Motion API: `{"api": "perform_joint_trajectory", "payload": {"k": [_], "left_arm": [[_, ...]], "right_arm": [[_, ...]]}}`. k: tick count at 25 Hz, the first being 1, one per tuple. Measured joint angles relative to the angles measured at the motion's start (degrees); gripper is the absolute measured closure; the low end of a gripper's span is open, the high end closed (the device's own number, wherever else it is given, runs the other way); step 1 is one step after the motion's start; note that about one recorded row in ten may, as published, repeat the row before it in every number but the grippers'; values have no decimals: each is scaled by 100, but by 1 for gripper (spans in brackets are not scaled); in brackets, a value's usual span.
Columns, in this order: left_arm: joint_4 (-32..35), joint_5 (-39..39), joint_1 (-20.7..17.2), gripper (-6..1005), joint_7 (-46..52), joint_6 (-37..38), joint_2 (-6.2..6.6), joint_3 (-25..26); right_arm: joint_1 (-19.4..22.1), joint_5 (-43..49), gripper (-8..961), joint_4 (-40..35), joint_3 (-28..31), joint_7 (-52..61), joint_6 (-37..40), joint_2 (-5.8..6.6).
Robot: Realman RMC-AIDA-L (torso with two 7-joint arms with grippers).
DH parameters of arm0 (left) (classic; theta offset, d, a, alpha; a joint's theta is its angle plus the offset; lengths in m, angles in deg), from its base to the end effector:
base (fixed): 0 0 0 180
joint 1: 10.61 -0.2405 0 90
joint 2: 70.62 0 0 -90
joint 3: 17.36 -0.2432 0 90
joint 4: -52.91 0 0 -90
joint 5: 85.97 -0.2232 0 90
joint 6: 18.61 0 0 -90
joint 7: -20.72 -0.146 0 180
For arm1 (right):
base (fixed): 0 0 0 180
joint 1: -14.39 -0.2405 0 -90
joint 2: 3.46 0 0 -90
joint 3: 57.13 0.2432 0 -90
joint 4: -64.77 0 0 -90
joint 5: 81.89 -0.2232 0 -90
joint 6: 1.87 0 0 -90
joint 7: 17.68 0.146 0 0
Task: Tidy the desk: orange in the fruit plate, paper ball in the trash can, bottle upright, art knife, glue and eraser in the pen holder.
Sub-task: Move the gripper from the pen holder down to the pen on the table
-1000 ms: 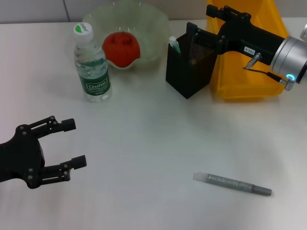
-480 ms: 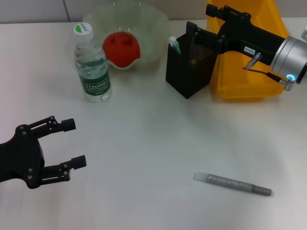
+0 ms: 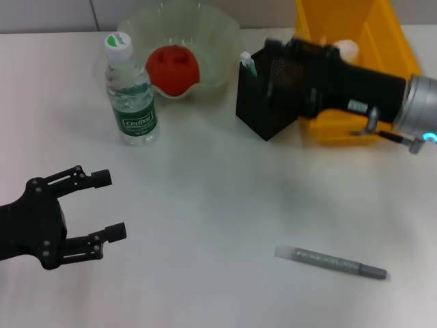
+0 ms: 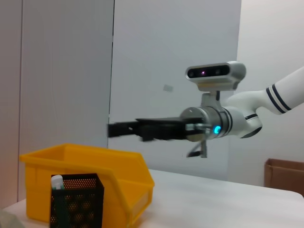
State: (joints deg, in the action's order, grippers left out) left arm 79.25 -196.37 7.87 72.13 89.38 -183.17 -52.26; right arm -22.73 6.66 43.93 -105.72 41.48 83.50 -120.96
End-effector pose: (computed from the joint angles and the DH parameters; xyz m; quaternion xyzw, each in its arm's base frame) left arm -0.3149 0.2393 0.0360 -0.9302 -0.0993 -0.3270 0.1342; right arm 0.2100 0.3615 -0.0183 -0.9050 0.1111 0.3729 0.1717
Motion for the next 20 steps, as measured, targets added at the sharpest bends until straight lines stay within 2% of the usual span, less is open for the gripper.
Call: {"api": "perform_joint_trajectory", "payload": {"k": [10,20], "left_arm": [[-12,-24,23,172,12,51,1,8],[-24,-23,15,172,10,56,-17,12]], "right_arm": [[-106,1517,204,-392,-1,154,1501,-13],[-134,1670,205,-412,1,221,1582,-19]]}}
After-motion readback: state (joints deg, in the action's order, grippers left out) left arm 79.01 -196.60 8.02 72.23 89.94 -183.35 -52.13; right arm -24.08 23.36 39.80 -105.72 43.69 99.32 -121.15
